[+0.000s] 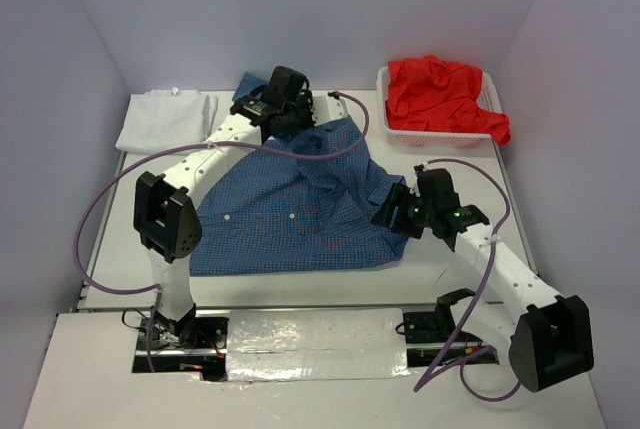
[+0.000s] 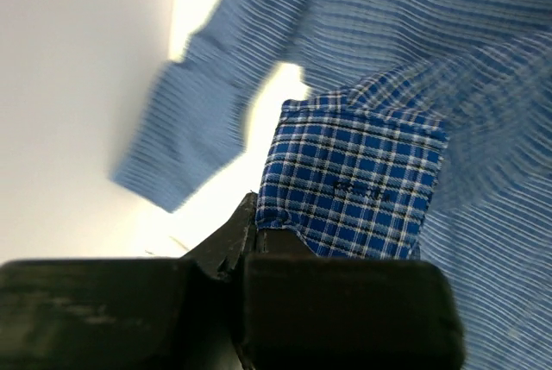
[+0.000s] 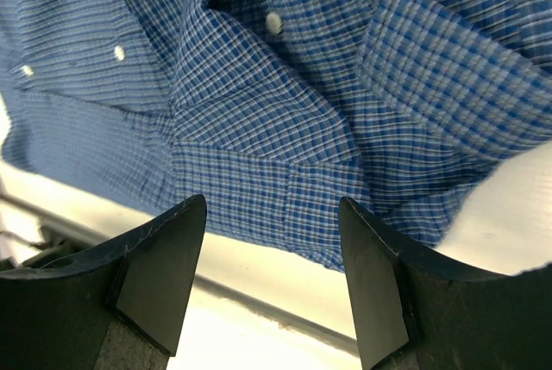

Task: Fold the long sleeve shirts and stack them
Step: Fold the shirt

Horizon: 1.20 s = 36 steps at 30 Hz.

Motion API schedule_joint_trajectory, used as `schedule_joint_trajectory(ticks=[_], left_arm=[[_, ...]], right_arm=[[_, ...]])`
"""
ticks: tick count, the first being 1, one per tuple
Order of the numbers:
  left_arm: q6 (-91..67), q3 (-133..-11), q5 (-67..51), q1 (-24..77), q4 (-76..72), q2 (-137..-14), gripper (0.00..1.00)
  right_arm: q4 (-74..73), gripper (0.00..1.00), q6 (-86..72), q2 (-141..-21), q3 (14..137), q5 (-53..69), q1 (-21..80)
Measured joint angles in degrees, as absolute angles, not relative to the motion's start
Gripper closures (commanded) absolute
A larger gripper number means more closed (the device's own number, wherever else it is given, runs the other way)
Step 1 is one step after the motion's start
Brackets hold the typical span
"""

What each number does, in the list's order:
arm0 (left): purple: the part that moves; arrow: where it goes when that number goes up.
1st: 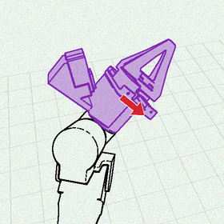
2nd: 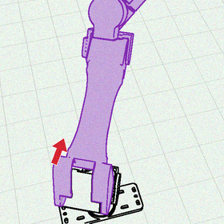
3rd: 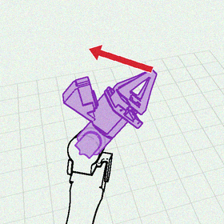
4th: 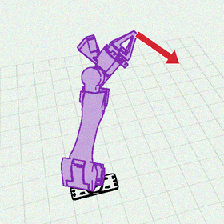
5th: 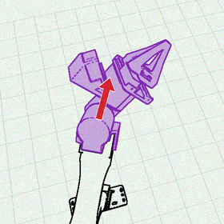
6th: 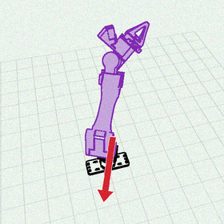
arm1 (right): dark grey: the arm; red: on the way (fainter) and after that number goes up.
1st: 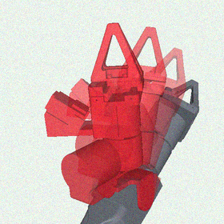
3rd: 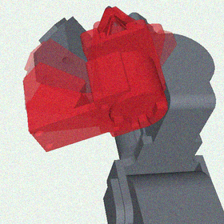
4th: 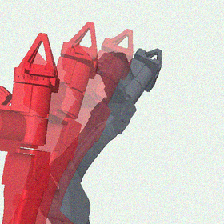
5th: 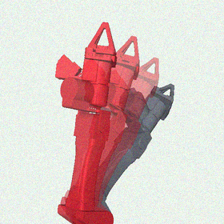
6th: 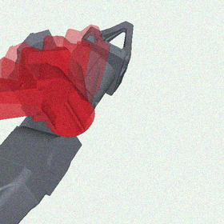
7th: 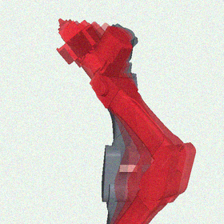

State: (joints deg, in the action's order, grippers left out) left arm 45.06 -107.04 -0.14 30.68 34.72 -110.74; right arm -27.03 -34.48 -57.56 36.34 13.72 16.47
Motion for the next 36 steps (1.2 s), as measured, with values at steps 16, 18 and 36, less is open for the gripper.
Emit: schedule_joint_trajectory(ticks=[16,18,36], left_arm=[[59.4,-88.4,-23.7,32.2,28.0,-81.0,1.0],[60.9,-87.4,-26.0,32.8,29.4,-80.5,1.0],[62.7,-84.8,-31.0,32.9,33.6,-80.8,1.0]], right_arm=[[-17.4,0.28,-16.5,-57.8,51.1,30.8,14.6],[-16.1,0.29,-12.2,-57.6,54.2,32.1,14.9],[-16.3,0.26,15.6,-69.0,71.2,38.4,28.9]])
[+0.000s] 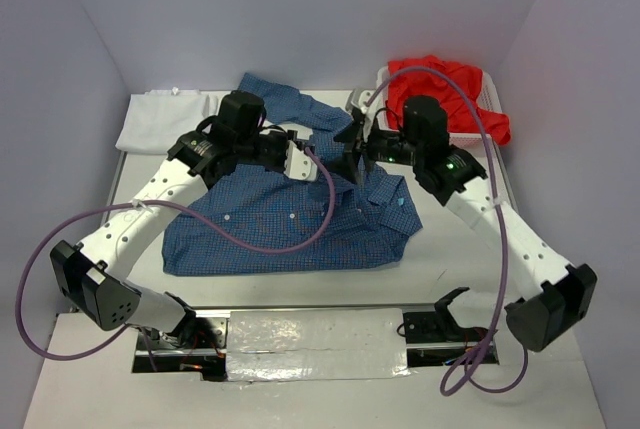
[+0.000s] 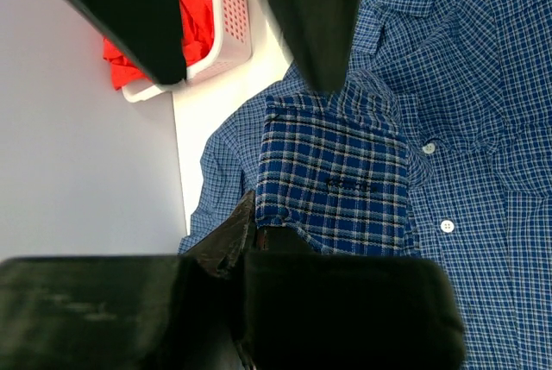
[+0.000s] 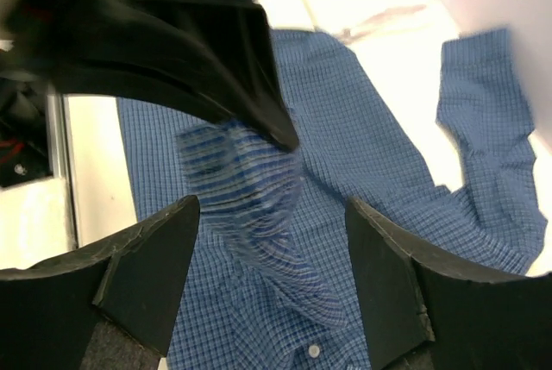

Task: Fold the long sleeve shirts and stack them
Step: Fold the shirt

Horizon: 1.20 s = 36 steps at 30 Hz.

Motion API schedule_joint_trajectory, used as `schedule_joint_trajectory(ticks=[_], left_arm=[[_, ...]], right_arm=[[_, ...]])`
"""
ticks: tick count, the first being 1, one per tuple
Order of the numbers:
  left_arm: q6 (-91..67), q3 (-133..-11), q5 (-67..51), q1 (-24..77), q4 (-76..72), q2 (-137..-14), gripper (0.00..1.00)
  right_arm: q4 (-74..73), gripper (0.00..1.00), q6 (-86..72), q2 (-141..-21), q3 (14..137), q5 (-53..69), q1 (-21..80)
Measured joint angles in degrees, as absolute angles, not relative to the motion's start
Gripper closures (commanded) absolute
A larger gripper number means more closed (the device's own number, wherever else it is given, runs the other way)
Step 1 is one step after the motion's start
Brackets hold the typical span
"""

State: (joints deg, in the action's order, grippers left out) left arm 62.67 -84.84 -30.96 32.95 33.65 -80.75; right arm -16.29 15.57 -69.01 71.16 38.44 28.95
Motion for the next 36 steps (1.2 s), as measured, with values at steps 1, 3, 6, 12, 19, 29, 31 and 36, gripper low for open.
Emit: schedule_joint_trajectory(ticks=[1,3,6,12,19,29,31,36], left_arm=[[62.6,-84.8,-31.0,33.0,33.6,-80.8,1.0],[62.6,-84.5,-31.4,33.1,33.3,-80.6,1.0],[62.6,-83.0,-31.9,33.3,33.0,-79.9,1.0],[62.0,-82.3,-32.0,33.5,33.3,-79.6,1.0],[57.9,-81.7,-31.6,33.9,30.5,-79.2,1.0],[58.5,-77.9,-31.3,34.2,28.4,-77.8,1.0],[58.1,-77.9,-31.4,34.2,27.7,-77.8,1.0],[57.8,-77.9,-30.3,33.8,26.2,-77.8,1.0]], right_arm=[[-16.4,0.27,16.0,-70.2,71.5,38.2,29.0],[-18.2,0.32,16.6,-73.4,72.8,37.9,29.1],[-20.5,0.43,16.8,-78.3,75.3,38.1,29.2],[-19.0,0.76,14.4,-79.3,74.2,39.4,29.4],[-19.2,0.52,12.7,-80.1,74.4,41.8,30.2],[-17.1,0.53,15.1,-76.4,69.3,40.8,30.8],[-16.1,0.71,14.4,-77.1,69.5,40.8,31.0],[-16.0,1.0,12.7,-81.4,73.0,41.4,31.3]])
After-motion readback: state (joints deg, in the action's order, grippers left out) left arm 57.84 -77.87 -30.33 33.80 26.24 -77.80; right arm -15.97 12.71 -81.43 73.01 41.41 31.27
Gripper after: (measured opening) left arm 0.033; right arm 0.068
